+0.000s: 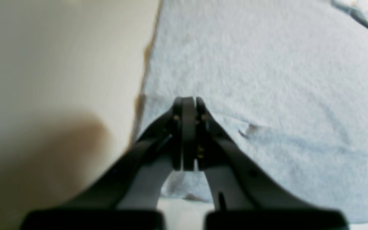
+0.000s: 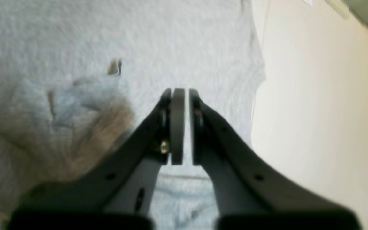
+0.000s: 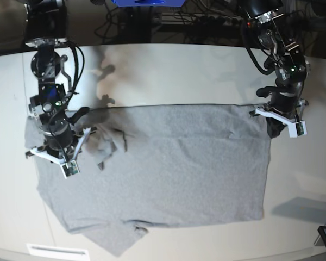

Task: Fold the T-shirt properly
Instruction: 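Slide the right gripper back to the shirt's shoulder corner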

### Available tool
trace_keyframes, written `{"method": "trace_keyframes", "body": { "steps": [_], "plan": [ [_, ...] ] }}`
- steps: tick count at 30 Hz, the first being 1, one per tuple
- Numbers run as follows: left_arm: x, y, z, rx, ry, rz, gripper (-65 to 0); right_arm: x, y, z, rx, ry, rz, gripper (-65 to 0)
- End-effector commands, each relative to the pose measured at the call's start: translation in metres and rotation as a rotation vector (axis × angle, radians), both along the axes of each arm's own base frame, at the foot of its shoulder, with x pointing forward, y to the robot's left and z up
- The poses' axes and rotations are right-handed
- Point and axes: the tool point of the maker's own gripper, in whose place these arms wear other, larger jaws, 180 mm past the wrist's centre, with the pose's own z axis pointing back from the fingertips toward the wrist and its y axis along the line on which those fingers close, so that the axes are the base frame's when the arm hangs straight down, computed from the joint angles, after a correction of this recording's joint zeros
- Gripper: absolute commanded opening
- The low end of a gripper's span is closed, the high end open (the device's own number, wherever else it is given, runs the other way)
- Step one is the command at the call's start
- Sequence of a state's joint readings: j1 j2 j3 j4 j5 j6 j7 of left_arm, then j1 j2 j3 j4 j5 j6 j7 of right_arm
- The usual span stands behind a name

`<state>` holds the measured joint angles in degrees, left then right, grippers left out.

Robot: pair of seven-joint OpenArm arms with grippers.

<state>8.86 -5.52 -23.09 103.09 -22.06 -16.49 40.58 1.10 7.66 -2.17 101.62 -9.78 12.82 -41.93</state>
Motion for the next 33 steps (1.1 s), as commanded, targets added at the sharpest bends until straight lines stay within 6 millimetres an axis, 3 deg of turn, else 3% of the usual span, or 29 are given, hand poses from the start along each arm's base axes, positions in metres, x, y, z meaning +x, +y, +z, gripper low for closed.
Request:
{"method": "trace_keyframes", "body": {
  "steps": [1, 3, 5, 8, 10, 14, 20, 27, 30, 33],
  "plan": [
    [0.005, 0.003, 0.013, 0.043, -0.038, -0.004, -64.7, 0.005, -0.004, 0.016, -0.007, -0.05, -0.002, -56.3],
    [0.004, 0.006, 0.013, 0.106, -0.027, -0.003, -61.8, -0.007, -0.004, 0.003, -0.017, -0.011, 0.02, -51.7],
    [0.001, 0.005, 0.012, 0.125, -0.05, 0.004, -53.6, -0.019, 0.0, -0.008, -0.021, 0.02, 0.065, -49.8],
    [-0.003, 0.002, 0.012, 0.134, -0.084, 0.004, -38.6, -0.026, -0.001, -0.011, 0.018, -0.011, 0.065, -55.1],
    [-0.007, 0.002, 0.009, 0.13, -0.08, 0.005, -33.8, -0.027, -0.002, -0.012, 0.075, -0.017, 0.002, -57.6],
    [-0.009, 0.002, 0.007, 0.127, -0.077, 0.007, -37.3, -0.029, -0.018, -0.011, 0.121, -0.031, -0.082, -57.7],
    [-0.008, 0.002, 0.008, 0.131, -0.077, 0.004, -39.5, -0.03, -0.021, -0.011, 0.118, -0.031, -0.091, -56.4],
    [-0.003, 0.002, 0.01, 0.128, -0.087, 0.006, -38.6, -0.039, -0.018, -0.019, 0.123, -0.007, -0.088, -36.4],
    [0.001, 0.006, 0.002, 0.115, -0.073, 0.013, -38.5, -0.041, -0.017, -0.022, 0.123, 0.0, -0.084, -31.3],
    [0.002, 0.008, -0.012, 0.095, -0.043, 0.021, -38.6, -0.041, -0.018, -0.024, 0.124, 0.005, -0.089, -30.2]
  ]
}}
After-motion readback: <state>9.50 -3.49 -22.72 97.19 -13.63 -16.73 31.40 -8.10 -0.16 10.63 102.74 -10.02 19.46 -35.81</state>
